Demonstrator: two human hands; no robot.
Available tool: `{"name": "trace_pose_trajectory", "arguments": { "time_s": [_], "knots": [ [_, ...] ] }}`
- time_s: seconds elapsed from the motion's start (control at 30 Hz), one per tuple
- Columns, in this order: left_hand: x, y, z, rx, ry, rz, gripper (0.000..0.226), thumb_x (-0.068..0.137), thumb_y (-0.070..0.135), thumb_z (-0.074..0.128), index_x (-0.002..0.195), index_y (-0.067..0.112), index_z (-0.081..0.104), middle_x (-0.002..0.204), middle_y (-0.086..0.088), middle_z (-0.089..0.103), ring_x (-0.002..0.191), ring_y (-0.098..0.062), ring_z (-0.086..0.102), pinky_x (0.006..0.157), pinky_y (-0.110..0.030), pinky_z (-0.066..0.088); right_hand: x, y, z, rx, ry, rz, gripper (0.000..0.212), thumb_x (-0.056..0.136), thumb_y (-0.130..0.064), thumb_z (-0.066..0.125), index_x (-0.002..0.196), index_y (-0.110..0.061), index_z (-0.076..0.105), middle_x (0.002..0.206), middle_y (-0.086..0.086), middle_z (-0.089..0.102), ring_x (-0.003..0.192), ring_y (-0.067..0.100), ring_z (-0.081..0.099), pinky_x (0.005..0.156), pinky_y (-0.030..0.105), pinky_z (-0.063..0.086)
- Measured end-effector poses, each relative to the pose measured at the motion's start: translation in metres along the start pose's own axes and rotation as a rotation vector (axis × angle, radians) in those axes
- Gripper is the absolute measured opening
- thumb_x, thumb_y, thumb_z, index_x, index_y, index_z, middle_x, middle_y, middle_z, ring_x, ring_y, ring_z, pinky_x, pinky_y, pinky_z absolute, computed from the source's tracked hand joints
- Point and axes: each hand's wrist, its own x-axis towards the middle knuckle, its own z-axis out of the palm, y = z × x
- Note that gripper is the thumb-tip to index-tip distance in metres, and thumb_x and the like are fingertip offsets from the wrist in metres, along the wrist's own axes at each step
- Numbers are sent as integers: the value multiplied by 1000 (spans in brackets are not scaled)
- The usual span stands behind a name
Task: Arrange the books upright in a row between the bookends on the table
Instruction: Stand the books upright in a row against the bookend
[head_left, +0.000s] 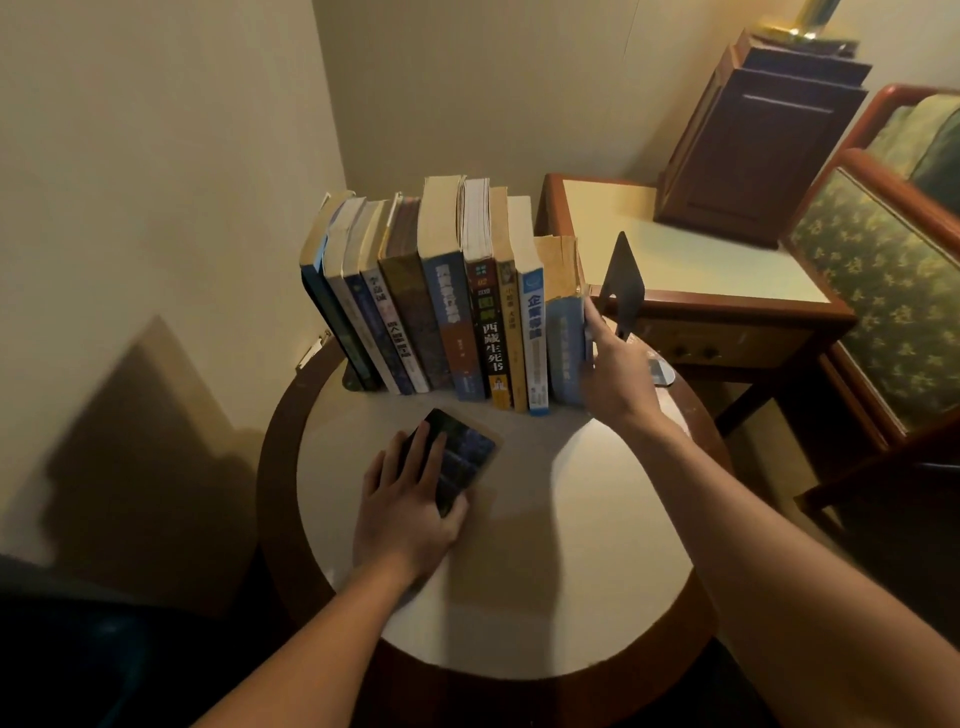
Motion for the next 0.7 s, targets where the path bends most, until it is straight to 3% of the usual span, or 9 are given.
{"name": "trace_pose_trajectory", "arguments": {
  "time_s": [0.13,0.33,0.47,0.53,0.6,0.7],
  "knots": [
    [0,0,1,-4,8,0,85,88,73,16,160,29,1,167,6,-10,154,-20,-9,124,-41,4,1,5,-3,-2,-15,24,84,97,-3,58,160,-36,13,134,16,57,124,34,55,87,54,56],
    [0,1,1,-13,-6,-9,82,92,73,18,159,31,-3,166,8,-16,153,-18,-14,125,-40,1,-20,12,11,115,238,4,62,93,-2,66,149,-17,46,130,14,64,117,32,62,83,46,59],
    [-1,1,0,-25,-7,-8,83,91,73,19,159,31,-4,166,8,-16,153,-18,-13,125,-40,1,-52,13,28,243,322,197,54,89,-8,71,140,-17,54,121,5,69,88,21,71,78,40,61],
    [-2,1,-2,-40,-7,-1,83,93,72,20,159,30,-8,166,7,-18,153,-19,-13,125,-39,-1,-70,11,42,225,237,228,47,89,-12,71,134,-17,58,112,-4,70,82,17,69,78,33,58],
    [-3,2,-3,-73,0,1,84,94,71,23,158,30,-11,166,8,-18,153,-19,-11,125,-40,0,-83,6,57,226,71,211,38,89,-17,72,126,-14,63,110,-1,72,86,16,69,77,30,57],
    [-4,3,-5,-129,26,9,87,93,69,32,158,30,-12,167,9,-11,153,-21,-3,125,-40,7,-90,-6,70,225,-114,126,48,88,-24,73,134,-17,61,116,-1,72,100,17,68,86,32,57]
  ]
}}
